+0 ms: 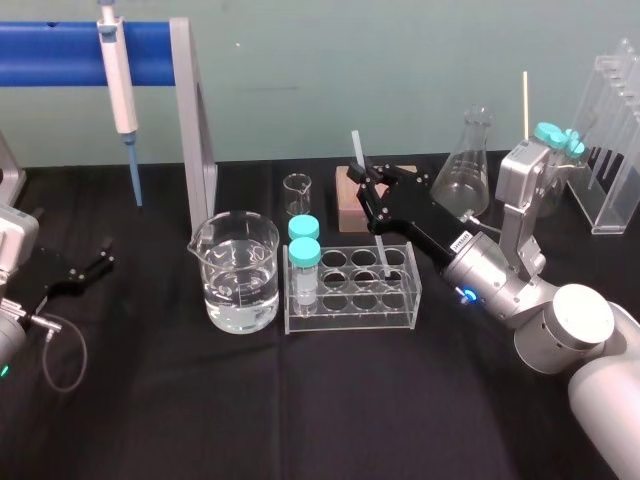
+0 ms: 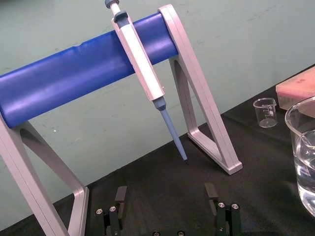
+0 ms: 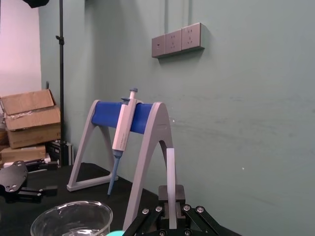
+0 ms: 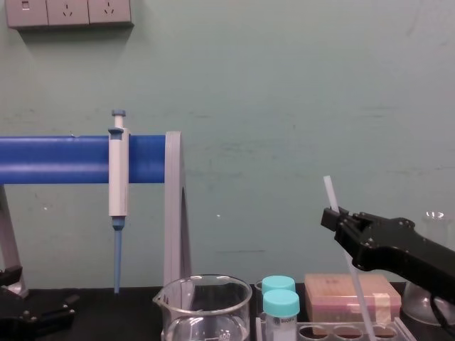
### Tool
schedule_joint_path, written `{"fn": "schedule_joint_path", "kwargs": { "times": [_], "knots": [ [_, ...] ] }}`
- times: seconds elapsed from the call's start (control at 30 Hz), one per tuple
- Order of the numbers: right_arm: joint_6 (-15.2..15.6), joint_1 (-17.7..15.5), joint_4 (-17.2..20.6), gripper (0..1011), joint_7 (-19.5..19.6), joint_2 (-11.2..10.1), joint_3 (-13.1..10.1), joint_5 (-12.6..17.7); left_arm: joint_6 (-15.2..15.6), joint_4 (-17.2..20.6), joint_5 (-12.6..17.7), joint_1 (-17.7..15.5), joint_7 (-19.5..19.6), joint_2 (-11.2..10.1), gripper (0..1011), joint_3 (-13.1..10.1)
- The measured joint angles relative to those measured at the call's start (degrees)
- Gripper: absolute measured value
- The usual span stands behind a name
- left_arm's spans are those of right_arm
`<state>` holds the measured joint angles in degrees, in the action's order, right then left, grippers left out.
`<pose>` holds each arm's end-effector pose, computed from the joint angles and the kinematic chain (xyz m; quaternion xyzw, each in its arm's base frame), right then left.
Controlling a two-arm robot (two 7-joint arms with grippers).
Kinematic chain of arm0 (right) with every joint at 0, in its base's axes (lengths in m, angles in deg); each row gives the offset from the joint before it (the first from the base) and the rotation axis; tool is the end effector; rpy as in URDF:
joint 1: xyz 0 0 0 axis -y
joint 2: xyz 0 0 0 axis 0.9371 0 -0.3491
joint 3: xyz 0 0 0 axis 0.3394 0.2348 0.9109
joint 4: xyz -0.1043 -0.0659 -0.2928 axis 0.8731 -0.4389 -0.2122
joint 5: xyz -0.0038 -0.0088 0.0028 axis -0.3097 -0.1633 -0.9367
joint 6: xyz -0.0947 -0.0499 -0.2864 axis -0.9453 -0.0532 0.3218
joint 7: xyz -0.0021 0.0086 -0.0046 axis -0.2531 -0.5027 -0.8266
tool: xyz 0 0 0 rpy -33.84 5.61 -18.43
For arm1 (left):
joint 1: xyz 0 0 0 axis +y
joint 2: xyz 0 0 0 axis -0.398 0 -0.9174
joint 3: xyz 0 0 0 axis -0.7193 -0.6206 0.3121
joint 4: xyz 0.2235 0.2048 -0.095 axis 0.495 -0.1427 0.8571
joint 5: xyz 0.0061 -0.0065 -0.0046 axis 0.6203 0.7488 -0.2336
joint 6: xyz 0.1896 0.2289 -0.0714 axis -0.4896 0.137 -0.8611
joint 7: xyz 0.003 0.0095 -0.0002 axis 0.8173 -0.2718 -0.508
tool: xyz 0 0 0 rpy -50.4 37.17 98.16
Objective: Pick up the stirring rod with one hand, then place it down.
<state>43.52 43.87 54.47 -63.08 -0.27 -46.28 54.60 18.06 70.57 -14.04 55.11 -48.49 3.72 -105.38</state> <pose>0.4382 -0.0394 -0.3430 0.1055 -0.0903 -0.3920 0.9094 0.3596 0.0991 -0.3239 0.1414 -0.1325 0.5799 0.7913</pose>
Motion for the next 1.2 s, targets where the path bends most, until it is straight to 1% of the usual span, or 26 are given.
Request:
{"fn": "schedule_joint_path", "kwargs": {
  "times": [0.3,0.43,0.6,1.2],
  "knots": [
    [0.8,-0.5,-0.6,72,0.2,-0.3,0.1,0.5,0.0,0.0,0.0,0.0,0.0,0.0,1000,0.0],
    [1.2,-0.6,-0.7,72,0.9,-0.5,0.0,0.4,0.0,0.0,0.0,0.0,0.0,0.0,1000,0.0],
    [2.0,-0.8,-0.8,72,2.9,-0.6,-0.1,-0.6,0.0,0.0,0.0,0.0,0.0,0.0,1000,0.0],
    [1.9,-0.8,-0.7,72,2.5,-0.6,-0.1,-0.4,0.0,0.0,0.0,0.0,0.0,0.0,1000,0.0]
  ]
}}
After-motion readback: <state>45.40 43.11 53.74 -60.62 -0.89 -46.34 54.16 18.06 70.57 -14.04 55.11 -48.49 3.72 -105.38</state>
